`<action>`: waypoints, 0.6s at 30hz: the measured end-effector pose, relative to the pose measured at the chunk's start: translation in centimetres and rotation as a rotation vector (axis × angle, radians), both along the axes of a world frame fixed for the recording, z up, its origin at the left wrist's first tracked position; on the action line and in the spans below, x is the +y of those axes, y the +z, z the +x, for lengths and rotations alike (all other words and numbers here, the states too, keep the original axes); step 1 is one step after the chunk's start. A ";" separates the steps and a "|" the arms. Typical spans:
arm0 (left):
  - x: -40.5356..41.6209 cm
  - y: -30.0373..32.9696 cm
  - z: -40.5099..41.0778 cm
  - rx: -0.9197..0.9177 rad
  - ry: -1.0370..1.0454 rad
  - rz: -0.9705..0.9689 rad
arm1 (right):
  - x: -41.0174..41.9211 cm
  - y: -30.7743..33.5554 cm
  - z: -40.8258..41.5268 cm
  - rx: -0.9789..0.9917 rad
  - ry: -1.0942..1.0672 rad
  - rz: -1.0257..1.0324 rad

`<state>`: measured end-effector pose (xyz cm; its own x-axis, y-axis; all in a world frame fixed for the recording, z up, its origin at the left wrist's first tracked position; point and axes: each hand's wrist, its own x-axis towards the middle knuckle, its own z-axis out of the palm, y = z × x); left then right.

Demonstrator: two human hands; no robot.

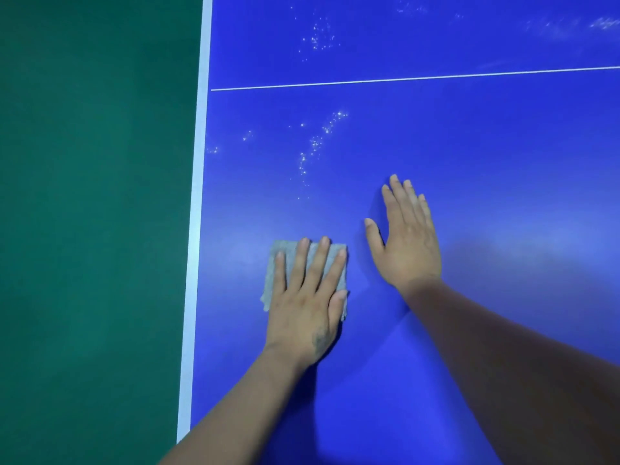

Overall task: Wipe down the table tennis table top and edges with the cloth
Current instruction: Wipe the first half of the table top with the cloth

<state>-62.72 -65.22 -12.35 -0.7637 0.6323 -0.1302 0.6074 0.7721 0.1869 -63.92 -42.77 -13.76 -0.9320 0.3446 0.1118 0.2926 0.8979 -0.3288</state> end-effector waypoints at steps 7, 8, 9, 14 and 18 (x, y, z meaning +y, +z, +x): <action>3.5 -1.1 -10.4 0.069 0.137 0.045 | 0.1 -0.2 -0.2 0.055 -0.003 -0.040; 3.2 -1.2 -11.4 0.066 0.180 0.053 | 0.1 -0.2 -0.2 0.066 -0.002 -0.047; 2.5 -1.3 -12.2 0.060 0.216 0.055 | 0.2 -0.3 -0.3 0.076 -0.001 -0.054; -1.6 -0.8 -11.5 0.028 0.386 0.029 | 0.2 -0.4 -0.3 0.105 -0.008 -0.063; -3.5 -0.3 -6.3 0.026 0.436 0.007 | 0.2 -0.5 -0.3 0.126 -0.002 -0.048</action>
